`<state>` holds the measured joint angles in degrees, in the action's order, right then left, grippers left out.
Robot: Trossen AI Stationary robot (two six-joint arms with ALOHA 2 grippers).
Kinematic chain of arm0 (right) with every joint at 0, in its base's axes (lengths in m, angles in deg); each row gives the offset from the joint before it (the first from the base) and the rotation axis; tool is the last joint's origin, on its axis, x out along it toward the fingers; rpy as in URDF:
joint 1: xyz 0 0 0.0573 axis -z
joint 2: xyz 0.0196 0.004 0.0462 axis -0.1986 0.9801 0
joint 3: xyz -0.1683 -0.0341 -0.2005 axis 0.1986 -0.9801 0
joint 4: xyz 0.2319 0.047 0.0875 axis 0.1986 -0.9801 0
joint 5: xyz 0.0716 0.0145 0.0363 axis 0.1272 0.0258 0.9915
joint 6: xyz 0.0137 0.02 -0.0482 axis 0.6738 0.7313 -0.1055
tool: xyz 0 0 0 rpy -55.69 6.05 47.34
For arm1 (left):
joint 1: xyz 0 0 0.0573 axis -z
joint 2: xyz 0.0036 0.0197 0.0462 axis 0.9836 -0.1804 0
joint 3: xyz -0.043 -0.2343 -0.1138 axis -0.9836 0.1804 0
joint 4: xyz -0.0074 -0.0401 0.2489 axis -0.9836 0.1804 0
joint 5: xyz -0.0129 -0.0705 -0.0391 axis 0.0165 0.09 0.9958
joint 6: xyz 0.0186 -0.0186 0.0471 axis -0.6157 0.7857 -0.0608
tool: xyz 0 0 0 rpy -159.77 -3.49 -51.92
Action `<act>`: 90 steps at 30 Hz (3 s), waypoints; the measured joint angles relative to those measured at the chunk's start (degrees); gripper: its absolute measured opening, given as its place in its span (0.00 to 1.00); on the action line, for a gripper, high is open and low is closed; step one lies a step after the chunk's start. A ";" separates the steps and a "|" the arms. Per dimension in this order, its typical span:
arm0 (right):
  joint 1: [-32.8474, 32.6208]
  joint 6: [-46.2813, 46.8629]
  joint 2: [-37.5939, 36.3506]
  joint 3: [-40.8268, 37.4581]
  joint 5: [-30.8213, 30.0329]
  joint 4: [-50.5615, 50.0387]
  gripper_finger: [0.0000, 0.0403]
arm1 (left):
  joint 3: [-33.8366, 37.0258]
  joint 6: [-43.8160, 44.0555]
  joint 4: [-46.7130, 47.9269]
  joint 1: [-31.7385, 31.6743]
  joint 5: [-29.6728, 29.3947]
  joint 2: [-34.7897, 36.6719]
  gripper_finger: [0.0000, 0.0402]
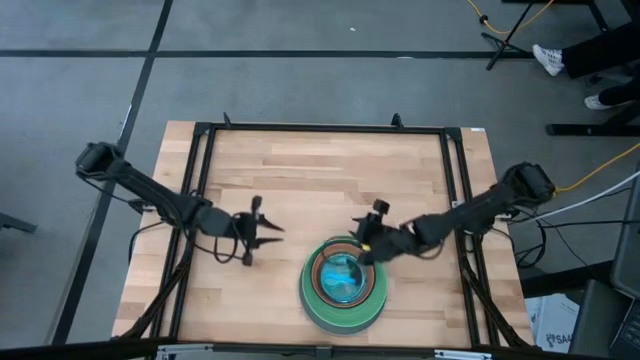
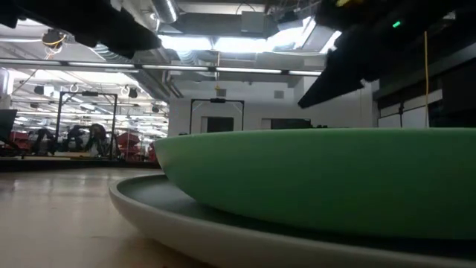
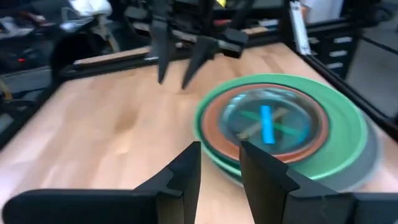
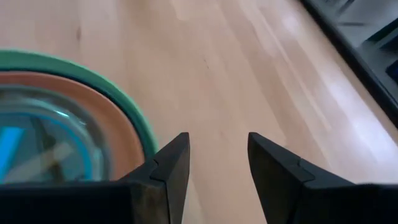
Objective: Stack plastic plates
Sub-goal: Return to Home Position
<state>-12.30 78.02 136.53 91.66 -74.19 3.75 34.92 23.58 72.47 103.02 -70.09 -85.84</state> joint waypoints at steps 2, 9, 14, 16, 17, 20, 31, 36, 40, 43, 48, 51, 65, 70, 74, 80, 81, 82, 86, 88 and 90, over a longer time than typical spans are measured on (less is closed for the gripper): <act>3.18 -3.54 0.00 0.00 3.25 0.20 0.38 | 1.11 -1.21 -0.08 -1.82 0.28 2.31 0.26; 13.44 -15.50 -1.22 -1.30 9.98 -0.31 0.38 | 2.91 -7.08 0.22 -10.95 5.01 8.96 0.26; 20.04 -18.08 -6.20 -4.94 17.64 3.39 0.38 | 4.39 -7.07 1.07 -17.83 16.66 11.59 0.26; 21.81 -19.43 -8.60 -7.23 20.73 6.68 0.38 | 5.75 -6.75 0.95 -20.31 19.00 12.26 0.26; 22.56 -19.76 -9.76 -8.49 21.95 8.56 0.38 | 6.58 -6.14 0.14 -21.47 19.81 12.51 0.26; 24.77 -20.01 -13.93 -13.34 25.01 14.54 0.38 | 9.56 -4.02 -1.82 -23.99 21.59 13.94 0.26; 27.66 -13.87 -35.94 -33.22 30.63 31.44 0.30 | 20.36 0.97 -3.68 -27.10 20.81 29.85 0.26; 27.57 -12.43 -46.55 -38.61 30.70 31.22 0.15 | 23.83 2.03 -3.35 -28.11 20.78 37.17 0.26; 27.57 -12.07 -55.05 -42.48 32.23 31.32 0.03 | 24.68 3.05 0.21 -28.56 20.78 41.20 0.26; 27.57 -12.04 -60.55 -45.45 34.35 30.94 0.01 | 24.66 3.14 2.00 -28.56 20.83 43.72 0.26; 27.54 -11.96 -69.50 -48.37 36.82 28.36 0.03 | 24.66 3.63 2.80 -28.54 21.67 47.71 0.26; 27.55 -11.46 -74.13 -48.37 34.49 22.52 0.01 | 24.66 4.79 5.85 -28.54 21.66 50.35 0.26; 27.55 -12.82 -85.41 -48.28 32.06 12.25 0.01 | 24.61 7.80 15.51 -28.56 17.64 58.77 0.26; 27.55 -13.32 -85.37 -48.28 32.05 12.22 0.01 | 24.61 7.69 15.69 -28.56 18.34 58.15 0.26; 27.55 -13.34 -85.39 -48.28 32.05 12.19 0.01 | 24.61 7.66 15.77 -28.54 18.23 58.12 0.26; 27.55 -13.34 -85.40 -48.28 32.07 12.17 0.01 | 24.61 7.57 15.75 -28.54 18.23 58.12 0.26; 27.55 -13.34 -85.40 -48.28 32.07 12.15 0.01 | 24.61 7.55 15.75 -28.55 18.25 58.14 0.26; 27.55 -13.34 -85.40 -48.28 32.07 12.14 0.01 | 24.61 7.54 15.77 -28.55 18.23 58.12 0.26; 27.55 -13.34 -85.40 -48.28 32.07 12.13 0.01 | 24.61 7.55 15.75 -28.56 18.25 58.12 0.26; 27.55 -13.34 -85.40 -48.28 32.07 12.13 0.01 | 24.61 7.54 15.75 -28.55 18.24 58.14 0.26; 27.55 -13.34 -85.40 -48.28 32.07 12.13 0.01 | 24.61 7.54 15.75 -28.54 18.24 58.13 0.26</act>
<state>15.25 64.68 51.14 43.38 -42.12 15.88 59.53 31.13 88.22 74.47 -51.86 -27.71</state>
